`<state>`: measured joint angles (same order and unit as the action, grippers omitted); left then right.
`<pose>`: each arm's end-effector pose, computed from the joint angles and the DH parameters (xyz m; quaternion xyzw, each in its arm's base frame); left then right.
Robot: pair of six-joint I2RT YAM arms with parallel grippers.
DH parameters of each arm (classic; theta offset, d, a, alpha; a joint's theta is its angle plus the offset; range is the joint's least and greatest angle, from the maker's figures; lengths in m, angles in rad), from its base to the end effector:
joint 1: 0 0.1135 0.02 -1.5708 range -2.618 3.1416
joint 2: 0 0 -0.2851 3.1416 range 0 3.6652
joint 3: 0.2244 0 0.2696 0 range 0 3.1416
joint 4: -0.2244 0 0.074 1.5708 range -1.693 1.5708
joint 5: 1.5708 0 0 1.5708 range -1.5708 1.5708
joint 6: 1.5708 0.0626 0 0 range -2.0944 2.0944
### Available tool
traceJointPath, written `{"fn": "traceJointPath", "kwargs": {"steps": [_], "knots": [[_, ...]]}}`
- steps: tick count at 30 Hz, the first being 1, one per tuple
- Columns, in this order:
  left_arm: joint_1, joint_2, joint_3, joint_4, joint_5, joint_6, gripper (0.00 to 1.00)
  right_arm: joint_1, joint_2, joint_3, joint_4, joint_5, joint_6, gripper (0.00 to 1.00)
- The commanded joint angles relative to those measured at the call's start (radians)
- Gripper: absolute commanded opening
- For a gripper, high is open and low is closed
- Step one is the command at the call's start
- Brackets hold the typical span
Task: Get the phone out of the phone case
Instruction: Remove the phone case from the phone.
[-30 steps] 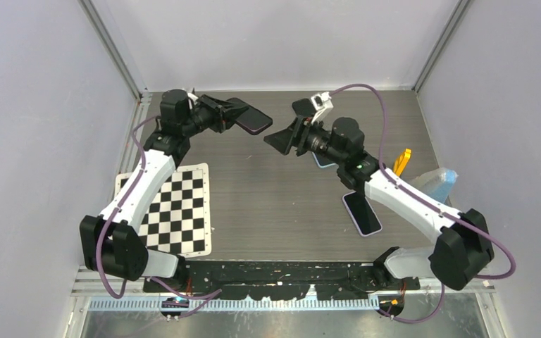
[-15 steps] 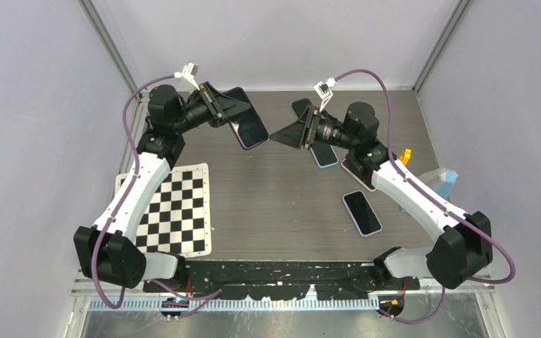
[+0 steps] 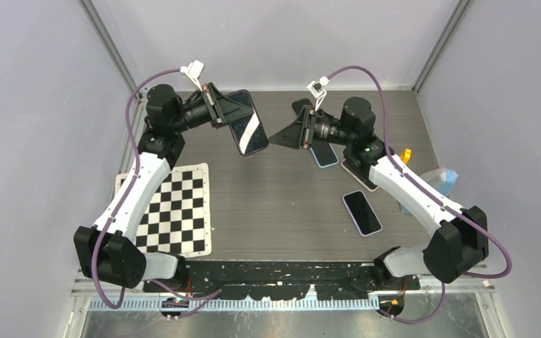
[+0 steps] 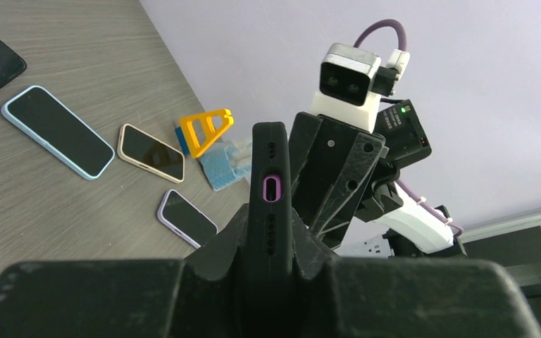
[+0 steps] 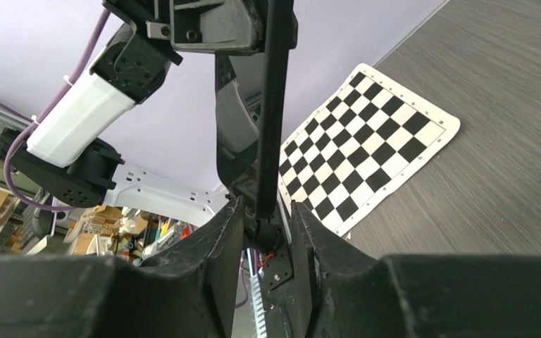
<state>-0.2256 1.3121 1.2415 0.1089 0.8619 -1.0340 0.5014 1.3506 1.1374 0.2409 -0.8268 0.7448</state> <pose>0.3092 -0.1197 0.4348 0.0290 0.6976 -0.6197 0.3584 0.2792 0.2056 0.3980 -0.2083 0.6687 0.6105 0.3696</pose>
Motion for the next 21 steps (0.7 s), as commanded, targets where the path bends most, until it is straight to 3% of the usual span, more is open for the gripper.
{"fn": "traceJointPath", "kwargs": {"steps": [1,12,17,21], "knots": [[0.002,-0.037,0.053,0.107,0.044,0.006,0.00,0.016,0.017,0.048,-0.007,-0.037,-0.047,0.37],[0.003,-0.042,0.050,0.146,0.037,-0.045,0.00,0.042,0.028,0.059,-0.061,0.031,-0.102,0.12],[0.002,-0.031,0.077,0.196,0.040,-0.178,0.00,0.043,0.045,0.085,-0.213,0.142,-0.215,0.01],[0.000,-0.022,0.116,0.256,0.048,-0.277,0.00,0.051,0.070,0.124,-0.353,0.257,-0.297,0.01]]}}
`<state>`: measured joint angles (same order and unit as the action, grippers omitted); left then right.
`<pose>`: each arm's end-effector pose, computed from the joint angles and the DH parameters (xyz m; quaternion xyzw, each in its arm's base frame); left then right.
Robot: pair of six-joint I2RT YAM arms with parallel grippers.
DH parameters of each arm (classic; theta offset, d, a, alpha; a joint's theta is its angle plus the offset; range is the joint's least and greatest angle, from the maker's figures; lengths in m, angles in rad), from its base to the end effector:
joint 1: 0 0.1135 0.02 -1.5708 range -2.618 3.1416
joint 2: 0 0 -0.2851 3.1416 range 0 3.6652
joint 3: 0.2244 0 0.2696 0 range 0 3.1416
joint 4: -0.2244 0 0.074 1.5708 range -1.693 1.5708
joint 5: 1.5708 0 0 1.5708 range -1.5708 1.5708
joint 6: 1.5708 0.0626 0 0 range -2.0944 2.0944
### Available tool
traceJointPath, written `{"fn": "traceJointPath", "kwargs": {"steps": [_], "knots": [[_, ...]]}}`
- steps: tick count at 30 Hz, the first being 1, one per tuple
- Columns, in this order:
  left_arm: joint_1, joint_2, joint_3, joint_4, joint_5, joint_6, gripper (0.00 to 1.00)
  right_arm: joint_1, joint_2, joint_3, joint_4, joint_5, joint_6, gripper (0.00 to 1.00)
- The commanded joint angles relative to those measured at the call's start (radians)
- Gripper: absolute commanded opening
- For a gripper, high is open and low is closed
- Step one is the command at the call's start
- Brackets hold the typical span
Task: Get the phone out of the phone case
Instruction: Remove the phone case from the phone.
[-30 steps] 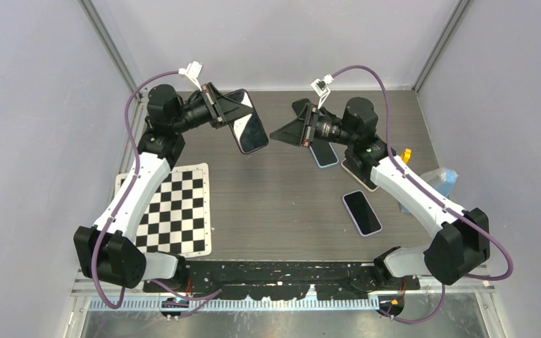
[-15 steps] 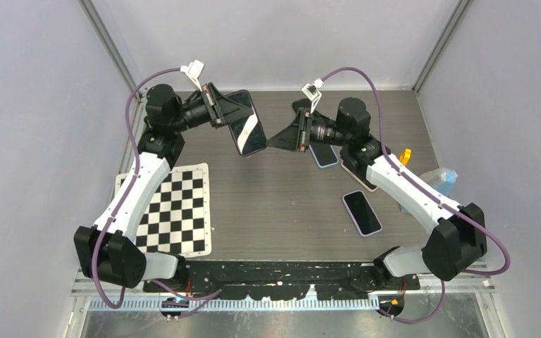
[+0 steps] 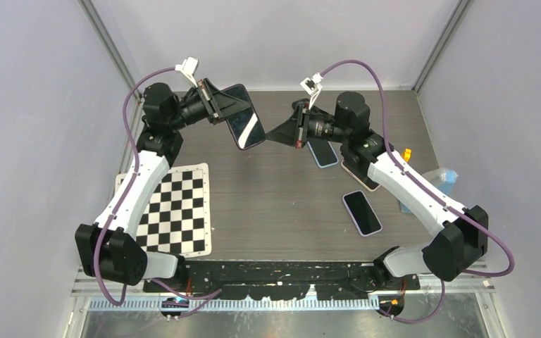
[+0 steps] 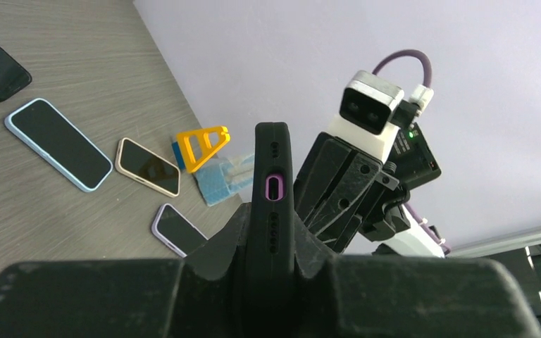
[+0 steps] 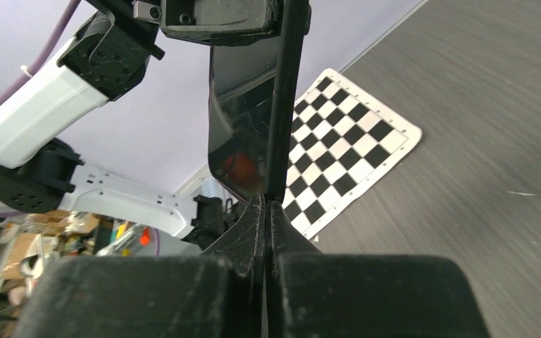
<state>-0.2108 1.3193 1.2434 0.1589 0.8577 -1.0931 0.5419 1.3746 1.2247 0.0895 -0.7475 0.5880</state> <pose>0.3130 -0.1154 0.4390 0.0137 0.6875 -0.6299 0.3611 0.2804 0.2185 0.4060 -0.2346 0.6835 0.5662 0.3966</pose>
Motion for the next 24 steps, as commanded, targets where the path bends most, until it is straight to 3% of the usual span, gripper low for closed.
{"fn": "traceJointPath", "kwargs": {"steps": [1,24], "knots": [[-0.016,-0.029,0.121,0.206,0.052,-0.221,0.00,0.014,0.053,0.040,-0.212,0.207,-0.151,0.01],[-0.004,-0.031,0.135,0.226,-0.003,-0.235,0.00,-0.008,0.077,0.058,-0.435,0.663,-0.057,0.01]]}}
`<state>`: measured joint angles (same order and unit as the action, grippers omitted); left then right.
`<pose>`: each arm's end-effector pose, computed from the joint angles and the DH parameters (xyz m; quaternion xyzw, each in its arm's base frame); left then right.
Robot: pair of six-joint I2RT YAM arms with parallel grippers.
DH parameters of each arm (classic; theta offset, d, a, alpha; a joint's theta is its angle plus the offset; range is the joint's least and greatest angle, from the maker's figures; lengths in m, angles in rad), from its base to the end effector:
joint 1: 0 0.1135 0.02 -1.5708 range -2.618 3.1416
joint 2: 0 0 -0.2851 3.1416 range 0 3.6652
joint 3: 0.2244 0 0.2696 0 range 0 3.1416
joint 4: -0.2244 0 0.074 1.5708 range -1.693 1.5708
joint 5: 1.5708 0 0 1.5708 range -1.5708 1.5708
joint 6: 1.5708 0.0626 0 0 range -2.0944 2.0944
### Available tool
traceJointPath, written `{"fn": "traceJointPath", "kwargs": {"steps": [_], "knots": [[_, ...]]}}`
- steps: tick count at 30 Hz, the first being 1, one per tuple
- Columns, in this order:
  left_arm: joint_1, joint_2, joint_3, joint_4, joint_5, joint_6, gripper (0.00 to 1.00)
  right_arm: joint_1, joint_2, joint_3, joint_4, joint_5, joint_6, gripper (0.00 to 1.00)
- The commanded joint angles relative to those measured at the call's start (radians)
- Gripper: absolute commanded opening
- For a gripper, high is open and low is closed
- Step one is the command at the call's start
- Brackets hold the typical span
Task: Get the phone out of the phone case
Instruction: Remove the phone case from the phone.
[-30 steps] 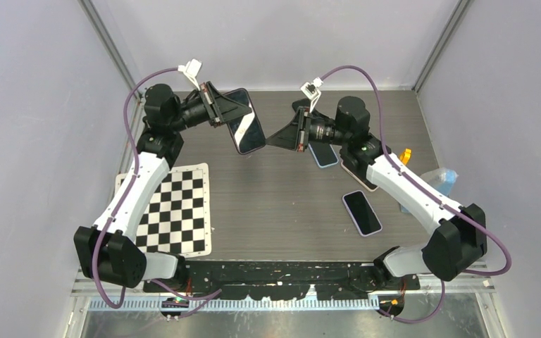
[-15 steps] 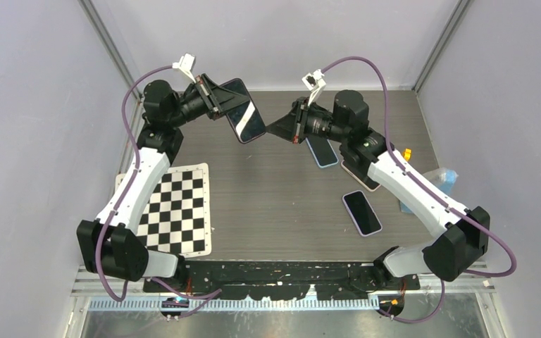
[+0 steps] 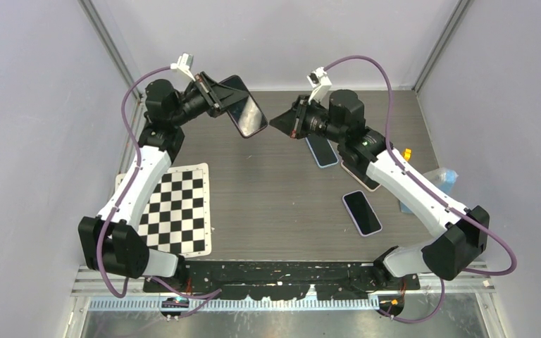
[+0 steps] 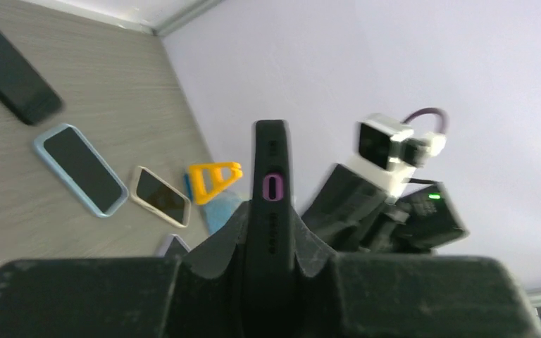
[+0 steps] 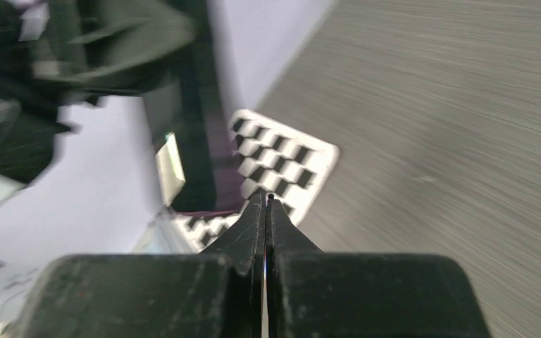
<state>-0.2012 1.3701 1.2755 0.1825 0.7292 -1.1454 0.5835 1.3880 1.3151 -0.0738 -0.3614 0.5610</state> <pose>0.3353 -0.1110 0.4384 -0.0527 0.6815 -0.6179 0.3885 0.2931 0.2200 0.4152 -0.1258 0.7433 0.4624 0.4667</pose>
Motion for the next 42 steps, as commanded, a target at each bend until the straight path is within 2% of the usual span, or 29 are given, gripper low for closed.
{"fn": "traceJointPath", "kwargs": {"steps": [1,5,11,13,14,17,19,22,26,30,33,35,40,42], "knots": [[-0.015,-0.084,0.096,0.193,0.120,-0.180,0.00,-0.054,0.058,-0.033,-0.276,0.288,-0.024,0.01],[-0.013,-0.086,0.078,0.177,0.099,-0.175,0.00,-0.063,0.043,-0.036,-0.291,0.301,-0.019,0.01],[-0.012,-0.080,0.064,0.160,0.081,-0.169,0.00,-0.064,-0.034,-0.087,-0.173,0.156,-0.034,0.03],[-0.013,-0.078,0.057,0.156,0.082,-0.163,0.00,-0.065,-0.070,-0.113,-0.096,0.064,-0.041,0.18],[-0.012,-0.077,0.052,0.154,0.083,-0.159,0.00,-0.065,-0.082,-0.127,-0.045,-0.007,-0.046,0.32],[-0.012,-0.079,0.044,0.133,0.097,-0.122,0.00,-0.065,-0.124,-0.144,0.057,-0.150,-0.043,0.62],[-0.012,-0.084,0.033,0.118,0.102,-0.081,0.00,-0.065,-0.133,-0.139,0.111,-0.253,-0.031,0.69],[-0.012,-0.085,0.010,0.105,0.088,-0.071,0.00,-0.063,-0.128,-0.112,0.171,-0.402,0.025,0.73],[-0.012,-0.087,-0.004,0.094,0.045,-0.128,0.00,-0.057,-0.123,-0.106,0.255,-0.392,0.105,0.74],[-0.012,-0.088,-0.005,0.046,-0.003,-0.185,0.00,-0.048,-0.109,-0.131,0.353,-0.289,0.215,0.71],[-0.010,-0.107,-0.019,-0.080,-0.092,-0.222,0.00,-0.045,-0.111,-0.195,0.490,-0.194,0.328,0.61],[-0.004,-0.121,-0.061,-0.089,-0.157,-0.269,0.00,-0.042,-0.114,-0.224,0.522,-0.123,0.379,0.58],[0.005,-0.133,-0.204,0.027,-0.246,-0.447,0.00,-0.017,-0.114,-0.292,0.556,0.032,0.507,0.67],[0.005,-0.133,-0.234,0.064,-0.261,-0.486,0.00,-0.008,-0.105,-0.294,0.534,0.056,0.518,0.68]]}}
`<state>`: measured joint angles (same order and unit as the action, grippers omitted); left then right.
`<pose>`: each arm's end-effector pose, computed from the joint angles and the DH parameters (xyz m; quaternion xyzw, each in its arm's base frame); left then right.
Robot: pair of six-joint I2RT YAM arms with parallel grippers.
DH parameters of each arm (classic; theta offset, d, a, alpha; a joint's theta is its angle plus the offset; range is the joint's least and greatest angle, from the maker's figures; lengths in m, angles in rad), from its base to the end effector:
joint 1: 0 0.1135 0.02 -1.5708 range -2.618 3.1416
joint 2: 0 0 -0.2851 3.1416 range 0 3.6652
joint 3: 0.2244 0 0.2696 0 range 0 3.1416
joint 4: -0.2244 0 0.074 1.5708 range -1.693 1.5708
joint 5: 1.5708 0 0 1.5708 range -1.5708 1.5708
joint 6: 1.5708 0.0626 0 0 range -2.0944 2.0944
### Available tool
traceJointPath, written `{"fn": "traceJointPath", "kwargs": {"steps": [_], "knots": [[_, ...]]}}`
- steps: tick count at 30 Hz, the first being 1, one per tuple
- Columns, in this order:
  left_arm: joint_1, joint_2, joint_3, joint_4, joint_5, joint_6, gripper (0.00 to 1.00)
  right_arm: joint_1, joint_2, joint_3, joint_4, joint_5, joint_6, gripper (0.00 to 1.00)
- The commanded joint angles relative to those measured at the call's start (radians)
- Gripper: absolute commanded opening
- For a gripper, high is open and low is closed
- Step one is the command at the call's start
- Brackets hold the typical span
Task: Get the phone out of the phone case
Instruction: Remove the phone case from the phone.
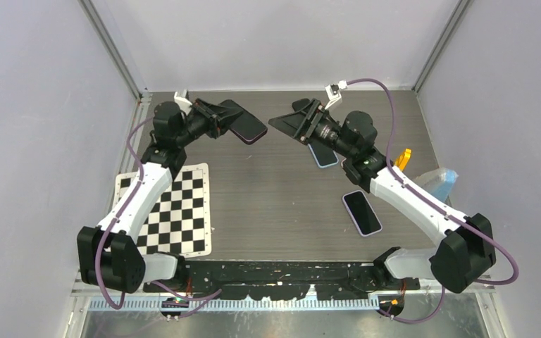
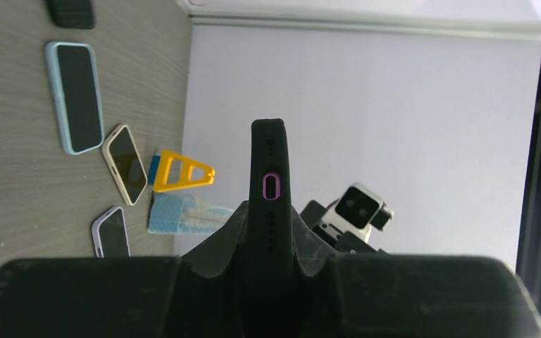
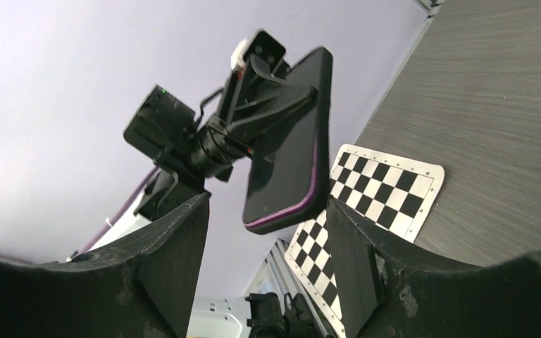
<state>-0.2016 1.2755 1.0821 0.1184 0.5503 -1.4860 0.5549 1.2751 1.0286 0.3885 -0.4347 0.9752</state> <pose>0.3202 -0.0989 0.3851 -0.2746 0.6757 -0.6214 0.2862 0.2716 0.1994 0.3988 -0.0259 0.6597 0.6128 0.4343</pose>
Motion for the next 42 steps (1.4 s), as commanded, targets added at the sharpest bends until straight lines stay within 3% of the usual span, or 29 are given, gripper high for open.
{"fn": "traceJointPath", "kwargs": {"steps": [1,5,9,18,24,28,34,42], "knots": [[0.005,-0.036,-0.046,0.134,-0.084,-0.163,0.00,0.028,0.011,-0.009,0.069,0.137,0.108,0.68],[0.006,-0.032,-0.063,0.148,-0.089,-0.193,0.00,0.051,0.041,-0.007,0.079,0.150,0.138,0.60],[0.005,-0.032,-0.071,0.165,-0.100,-0.208,0.00,0.059,0.067,-0.022,0.104,0.154,0.193,0.45],[0.005,0.000,-0.059,0.224,-0.099,-0.253,0.00,0.062,0.077,-0.023,0.085,0.188,0.184,0.52],[0.004,0.010,-0.064,0.270,-0.088,-0.286,0.00,0.062,0.083,-0.012,0.092,0.171,0.155,0.42],[0.004,0.008,-0.063,0.268,-0.085,-0.289,0.00,0.063,0.088,-0.013,0.105,0.160,0.159,0.40],[0.005,0.008,-0.072,0.264,-0.085,-0.292,0.00,0.063,0.090,-0.027,0.205,0.136,0.173,0.50],[0.003,0.009,-0.066,0.253,-0.074,-0.308,0.00,0.063,0.102,-0.021,0.185,0.148,0.172,0.48]]}}
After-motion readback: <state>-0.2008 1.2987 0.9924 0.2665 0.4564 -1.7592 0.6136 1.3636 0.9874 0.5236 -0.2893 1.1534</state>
